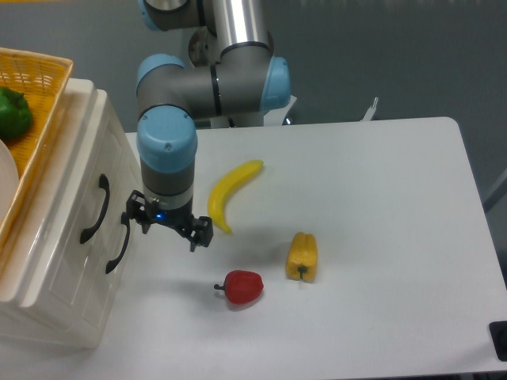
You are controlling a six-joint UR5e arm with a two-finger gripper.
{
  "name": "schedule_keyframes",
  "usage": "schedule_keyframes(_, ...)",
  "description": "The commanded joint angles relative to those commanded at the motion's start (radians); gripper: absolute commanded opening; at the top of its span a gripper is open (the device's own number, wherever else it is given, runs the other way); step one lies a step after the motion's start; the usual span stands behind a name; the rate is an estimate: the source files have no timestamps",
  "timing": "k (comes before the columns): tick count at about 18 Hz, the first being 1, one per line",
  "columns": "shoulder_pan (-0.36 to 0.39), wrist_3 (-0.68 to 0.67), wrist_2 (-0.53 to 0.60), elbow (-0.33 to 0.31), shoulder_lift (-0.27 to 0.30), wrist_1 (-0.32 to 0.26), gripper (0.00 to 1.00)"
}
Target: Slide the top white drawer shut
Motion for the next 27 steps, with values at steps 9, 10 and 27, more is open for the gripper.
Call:
schedule_keyframes(9,0.101,0.176,0.066,0.0,0.029,-0.012,1.0)
schedule_keyframes(10,0.117,0.192,0.077,-0.002,0.034,-0.014,1.0)
schedule_keyframes(27,0.347,0.623,0.129,-0.015,0.037,-0.022,1.0)
